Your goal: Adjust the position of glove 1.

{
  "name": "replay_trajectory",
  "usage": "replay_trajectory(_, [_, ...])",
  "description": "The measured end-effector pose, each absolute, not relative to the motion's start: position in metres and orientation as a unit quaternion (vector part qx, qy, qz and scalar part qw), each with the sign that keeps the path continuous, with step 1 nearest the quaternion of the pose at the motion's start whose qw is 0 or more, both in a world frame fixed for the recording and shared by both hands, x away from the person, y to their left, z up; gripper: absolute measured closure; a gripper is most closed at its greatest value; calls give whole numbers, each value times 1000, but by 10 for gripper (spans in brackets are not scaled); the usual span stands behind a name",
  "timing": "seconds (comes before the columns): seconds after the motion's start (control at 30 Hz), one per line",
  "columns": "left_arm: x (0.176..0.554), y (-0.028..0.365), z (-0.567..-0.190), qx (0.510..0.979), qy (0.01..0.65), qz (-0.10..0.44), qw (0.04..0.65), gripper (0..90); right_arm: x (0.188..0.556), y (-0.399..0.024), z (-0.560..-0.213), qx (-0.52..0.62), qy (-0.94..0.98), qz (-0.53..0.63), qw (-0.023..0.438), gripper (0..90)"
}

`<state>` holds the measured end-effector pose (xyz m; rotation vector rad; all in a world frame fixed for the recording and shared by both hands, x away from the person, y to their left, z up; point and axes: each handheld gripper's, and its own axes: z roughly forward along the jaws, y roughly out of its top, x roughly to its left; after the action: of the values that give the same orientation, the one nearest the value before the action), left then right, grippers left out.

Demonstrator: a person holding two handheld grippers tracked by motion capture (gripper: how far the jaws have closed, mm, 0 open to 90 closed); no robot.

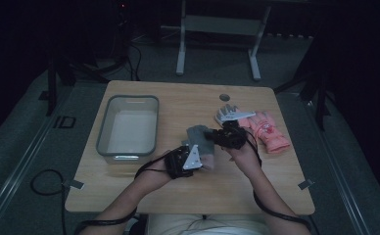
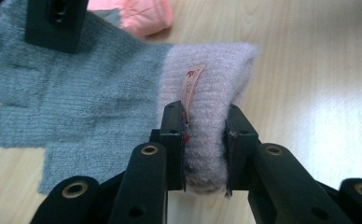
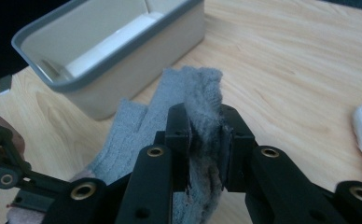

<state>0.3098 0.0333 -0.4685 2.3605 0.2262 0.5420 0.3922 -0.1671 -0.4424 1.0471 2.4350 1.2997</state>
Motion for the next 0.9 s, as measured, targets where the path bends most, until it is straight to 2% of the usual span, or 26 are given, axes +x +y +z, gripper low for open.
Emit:
replay_trajectory(0.23, [317, 63, -457, 910, 95, 223, 335, 734, 404, -138, -433, 339, 825, 443, 88, 764])
replay_trajectory(0.6, [334, 110, -430, 909, 108, 242, 322, 733, 419, -86, -401, 311, 830, 452, 105, 765])
replay_trajectory(0.9, [344, 149, -421, 912, 127, 255, 295, 732, 432, -40, -393, 298, 831, 459, 102, 765])
